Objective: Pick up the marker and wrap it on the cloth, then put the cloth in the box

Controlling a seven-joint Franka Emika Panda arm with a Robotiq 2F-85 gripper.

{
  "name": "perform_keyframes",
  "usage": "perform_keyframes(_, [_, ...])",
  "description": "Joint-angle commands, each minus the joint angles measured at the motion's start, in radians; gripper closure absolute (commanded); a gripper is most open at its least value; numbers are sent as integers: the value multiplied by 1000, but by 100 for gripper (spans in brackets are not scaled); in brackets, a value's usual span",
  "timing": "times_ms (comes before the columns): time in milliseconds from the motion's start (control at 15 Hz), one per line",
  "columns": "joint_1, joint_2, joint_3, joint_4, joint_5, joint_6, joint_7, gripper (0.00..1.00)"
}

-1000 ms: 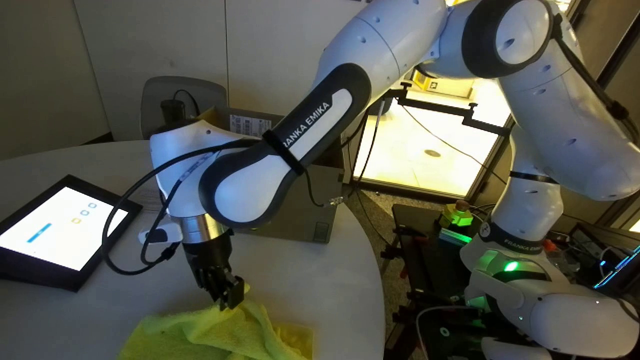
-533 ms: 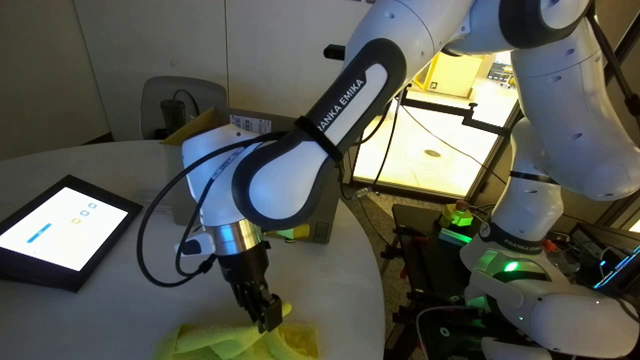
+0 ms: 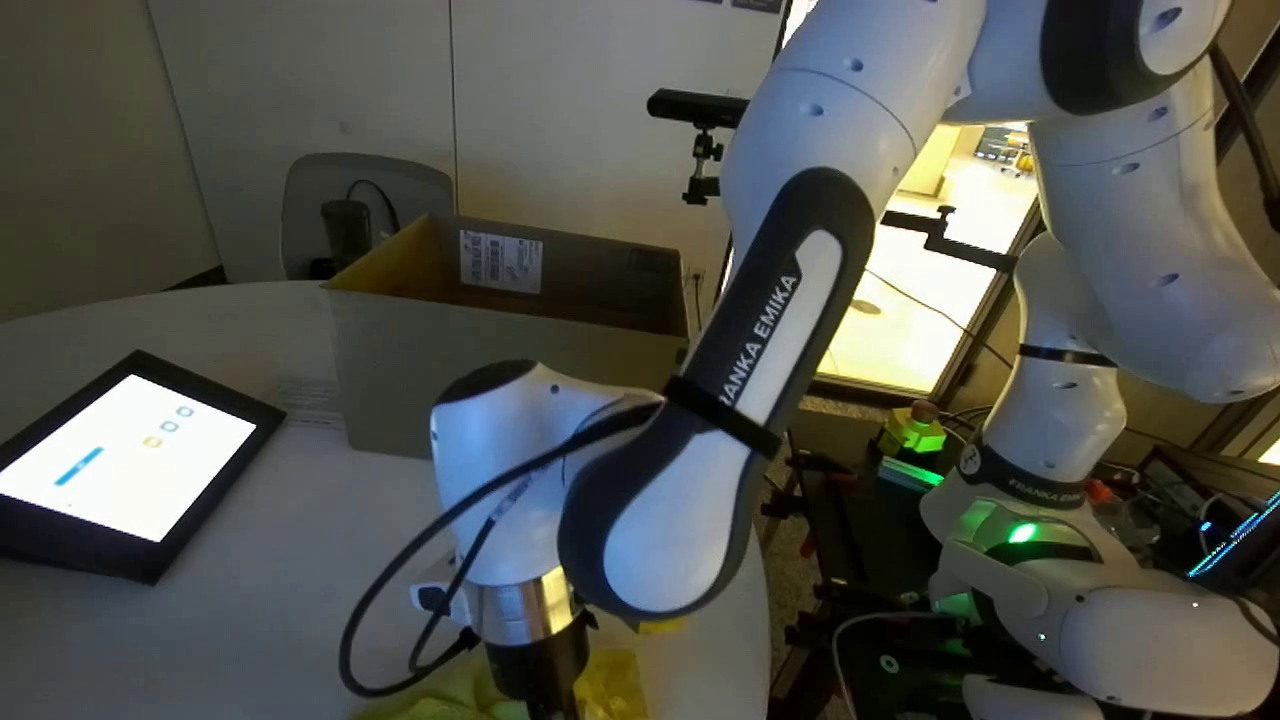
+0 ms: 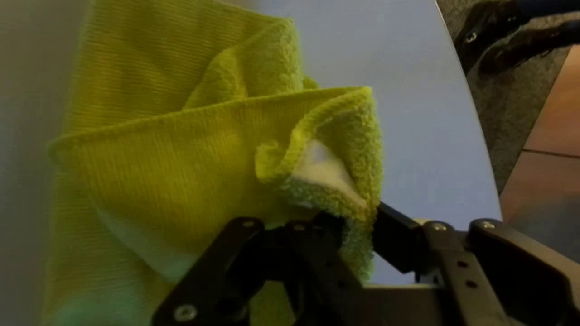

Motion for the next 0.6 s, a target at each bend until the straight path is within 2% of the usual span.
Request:
perform_keyframes(0, [67,60,-32,-3,-10,135,155,95])
perform_keyframes(267, [95,98,-51,6,-25,178,243,97])
perform_keyframes(333, [93,94,-50,4,-23,178,256,71])
perform_keyframes(467, [81,82,-42,6,-19,155,265,70])
perform_keyframes(533, [77,72,-40,5,-21,148,266,64])
